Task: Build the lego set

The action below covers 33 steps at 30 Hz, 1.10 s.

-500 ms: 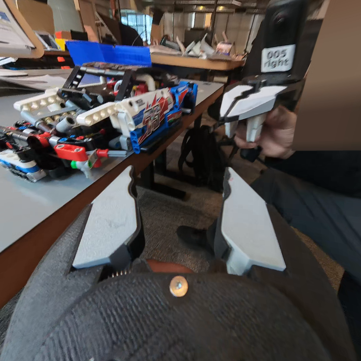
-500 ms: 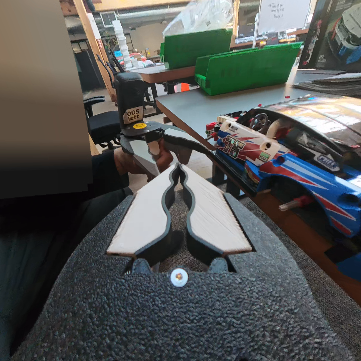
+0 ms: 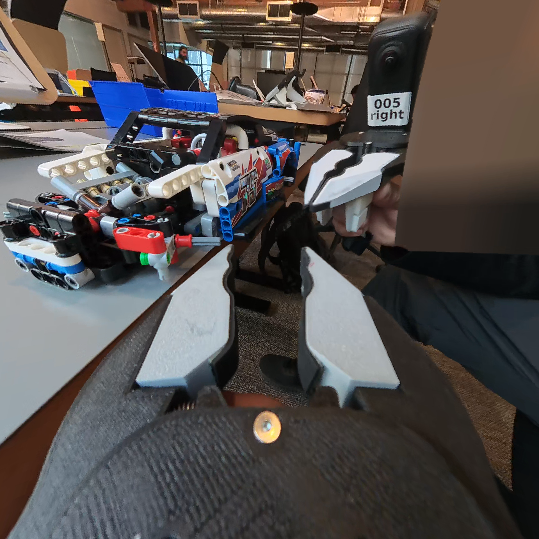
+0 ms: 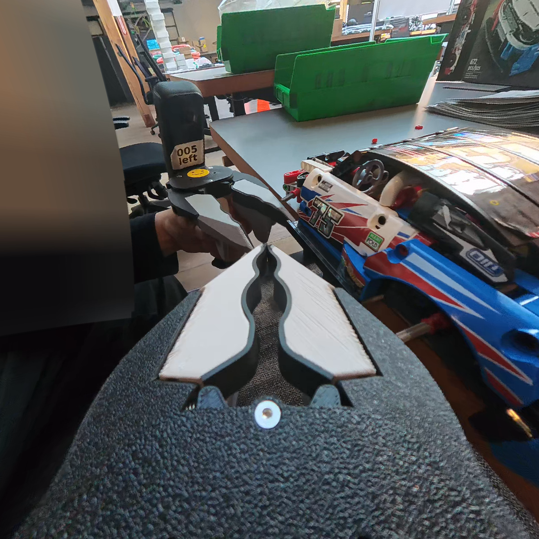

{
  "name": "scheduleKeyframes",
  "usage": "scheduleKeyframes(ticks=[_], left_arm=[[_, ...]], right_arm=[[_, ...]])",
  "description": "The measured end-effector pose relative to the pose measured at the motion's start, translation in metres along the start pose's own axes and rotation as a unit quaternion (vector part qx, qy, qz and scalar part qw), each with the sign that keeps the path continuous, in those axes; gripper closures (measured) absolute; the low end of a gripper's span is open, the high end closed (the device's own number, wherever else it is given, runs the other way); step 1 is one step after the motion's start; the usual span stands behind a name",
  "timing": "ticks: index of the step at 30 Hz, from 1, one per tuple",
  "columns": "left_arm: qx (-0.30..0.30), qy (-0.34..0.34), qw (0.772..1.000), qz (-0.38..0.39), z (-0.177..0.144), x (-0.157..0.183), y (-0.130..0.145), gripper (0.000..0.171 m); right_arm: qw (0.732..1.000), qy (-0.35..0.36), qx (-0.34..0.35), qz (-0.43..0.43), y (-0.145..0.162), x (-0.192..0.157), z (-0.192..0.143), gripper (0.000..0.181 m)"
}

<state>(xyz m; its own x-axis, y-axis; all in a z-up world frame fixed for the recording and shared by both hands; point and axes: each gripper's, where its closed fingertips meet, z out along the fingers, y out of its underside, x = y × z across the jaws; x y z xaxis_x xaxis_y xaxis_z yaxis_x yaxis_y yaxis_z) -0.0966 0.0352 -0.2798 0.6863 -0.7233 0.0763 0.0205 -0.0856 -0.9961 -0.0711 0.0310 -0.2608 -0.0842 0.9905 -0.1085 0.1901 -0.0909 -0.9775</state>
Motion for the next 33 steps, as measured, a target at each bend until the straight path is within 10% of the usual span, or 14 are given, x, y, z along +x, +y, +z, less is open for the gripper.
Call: scheduleKeyframes(ticks=[33], left_arm=[[0.030,0.012,0.999,0.006,-0.0018,-0.0049,-0.0081,0.144]], right_arm=[[1.000,-0.010,0.018,0.015,0.0027,0.0073,0.0034,0.181]])
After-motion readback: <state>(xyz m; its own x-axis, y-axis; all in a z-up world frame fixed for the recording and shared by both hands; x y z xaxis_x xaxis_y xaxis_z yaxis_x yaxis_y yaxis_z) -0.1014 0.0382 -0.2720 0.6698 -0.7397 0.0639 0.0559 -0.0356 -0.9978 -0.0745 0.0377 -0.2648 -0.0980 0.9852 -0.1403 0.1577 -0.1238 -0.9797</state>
